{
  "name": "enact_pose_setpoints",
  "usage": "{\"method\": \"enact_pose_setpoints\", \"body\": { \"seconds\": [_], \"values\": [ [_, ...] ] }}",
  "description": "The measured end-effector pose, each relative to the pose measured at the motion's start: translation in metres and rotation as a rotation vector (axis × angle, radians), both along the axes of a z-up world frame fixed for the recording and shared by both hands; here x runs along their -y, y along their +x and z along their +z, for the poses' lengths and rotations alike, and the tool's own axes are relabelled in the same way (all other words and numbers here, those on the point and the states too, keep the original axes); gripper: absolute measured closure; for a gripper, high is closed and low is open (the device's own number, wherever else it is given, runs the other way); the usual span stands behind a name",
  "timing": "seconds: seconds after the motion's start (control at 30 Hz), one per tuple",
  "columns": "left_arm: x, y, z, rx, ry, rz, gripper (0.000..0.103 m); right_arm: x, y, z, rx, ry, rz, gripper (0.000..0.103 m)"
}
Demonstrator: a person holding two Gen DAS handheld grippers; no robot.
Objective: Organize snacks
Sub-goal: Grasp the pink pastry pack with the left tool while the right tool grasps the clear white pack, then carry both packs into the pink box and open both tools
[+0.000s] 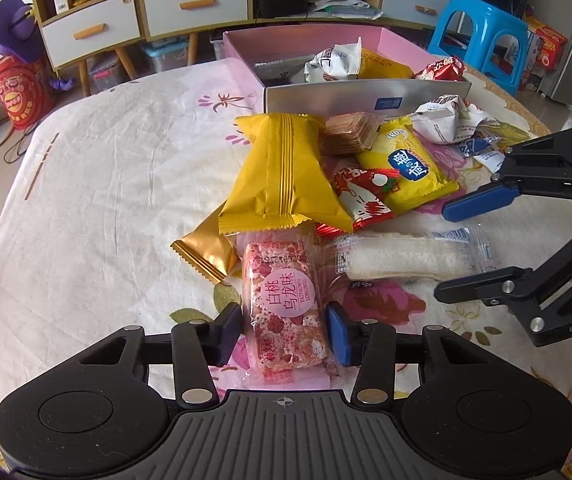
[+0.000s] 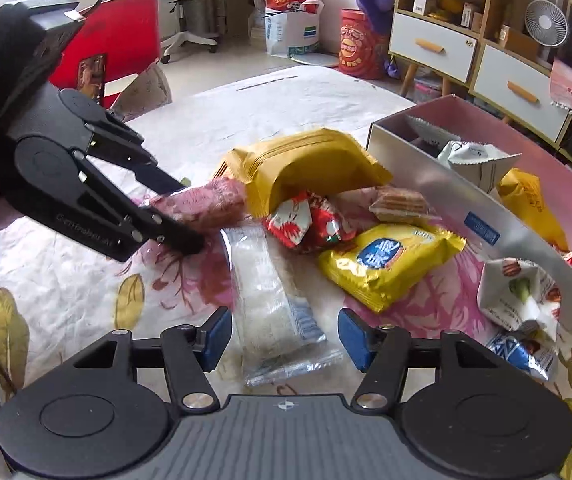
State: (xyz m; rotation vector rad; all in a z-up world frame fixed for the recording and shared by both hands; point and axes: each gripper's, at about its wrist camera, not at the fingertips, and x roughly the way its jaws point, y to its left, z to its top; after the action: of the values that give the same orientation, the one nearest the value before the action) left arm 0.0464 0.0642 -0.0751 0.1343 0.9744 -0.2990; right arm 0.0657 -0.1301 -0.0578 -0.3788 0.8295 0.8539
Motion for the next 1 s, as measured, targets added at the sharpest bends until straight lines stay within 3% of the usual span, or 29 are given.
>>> {"method": "enact_pose_setpoints", "body": {
  "seconds": [0.33,0.47,0.63,1.0],
  "values": [
    [0.002,0.003,-0.002,0.024,-0.006,0.003,0.06,-0.025,0.0,-0.01,0.019,-0.02,-0.005,0.054],
    [-0.001,0.003,-0.001,0.028,-0.023,0.011,0.064,-0.032,-0.004,-0.008,0.049,-0.018,-0.004,0.077],
    [-0.005,0.001,0.002,0.018,-0.04,0.015,0.073,-0.034,-0.011,-0.005,0.104,-0.046,0.007,0.085],
    [-0.008,-0.015,0.013,0.012,-0.054,-0.026,0.074,-0.024,-0.023,0.007,0.133,-0.034,0.014,0.095]
  ]
}}
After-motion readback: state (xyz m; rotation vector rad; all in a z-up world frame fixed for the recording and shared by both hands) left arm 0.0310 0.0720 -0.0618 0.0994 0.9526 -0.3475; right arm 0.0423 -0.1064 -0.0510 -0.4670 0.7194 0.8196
